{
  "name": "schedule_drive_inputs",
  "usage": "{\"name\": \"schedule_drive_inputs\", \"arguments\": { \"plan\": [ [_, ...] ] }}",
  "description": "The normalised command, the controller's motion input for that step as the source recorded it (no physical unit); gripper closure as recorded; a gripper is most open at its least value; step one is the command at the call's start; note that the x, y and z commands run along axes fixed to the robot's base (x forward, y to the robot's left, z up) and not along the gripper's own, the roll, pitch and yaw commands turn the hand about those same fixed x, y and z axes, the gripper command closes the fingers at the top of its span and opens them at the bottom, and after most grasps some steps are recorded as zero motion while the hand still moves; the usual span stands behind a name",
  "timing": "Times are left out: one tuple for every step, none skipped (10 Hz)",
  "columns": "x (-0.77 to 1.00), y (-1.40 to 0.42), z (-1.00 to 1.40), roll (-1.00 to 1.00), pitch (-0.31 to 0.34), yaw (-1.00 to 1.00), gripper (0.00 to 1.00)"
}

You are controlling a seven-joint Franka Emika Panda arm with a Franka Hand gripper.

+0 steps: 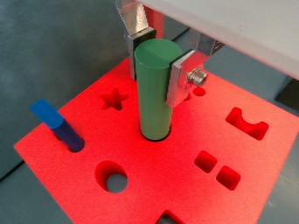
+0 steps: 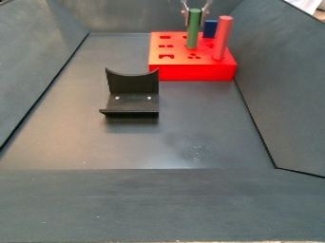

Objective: Pick up the round object. Move up. Place the round object on the fixture. Regrasp the round object. Move to above the board. Insert the round object.
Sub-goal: Insert the round object.

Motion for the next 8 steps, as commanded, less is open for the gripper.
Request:
{"name": "schedule_drive_inputs", "arguments": {
  "plan": [
    [-0.21, -0.07, -0.37, 0.14, -0.033, 0.2, 1.0],
    [0.0, -0.16, -0.87, 0.13, -0.05, 0.15, 1.0],
    [0.17, -0.17, -1.0, 0.15, 0.0, 0.13, 1.0],
    [0.15, -0.23, -0.78, 0.24, -0.02, 0.17, 1.0],
    [0.11, -0.43, -0.57, 0.35, -0.054, 0.1, 1.0],
    [0.15, -0.43, -0.63, 0.28, -0.116, 0.15, 1.0],
    [0.22, -0.04, -0.93, 0.1, -0.104, 0.05, 1.0],
    [0.0, 0.0, -0.62, 0.0, -0.3, 0.0, 1.0]
  ]
}}
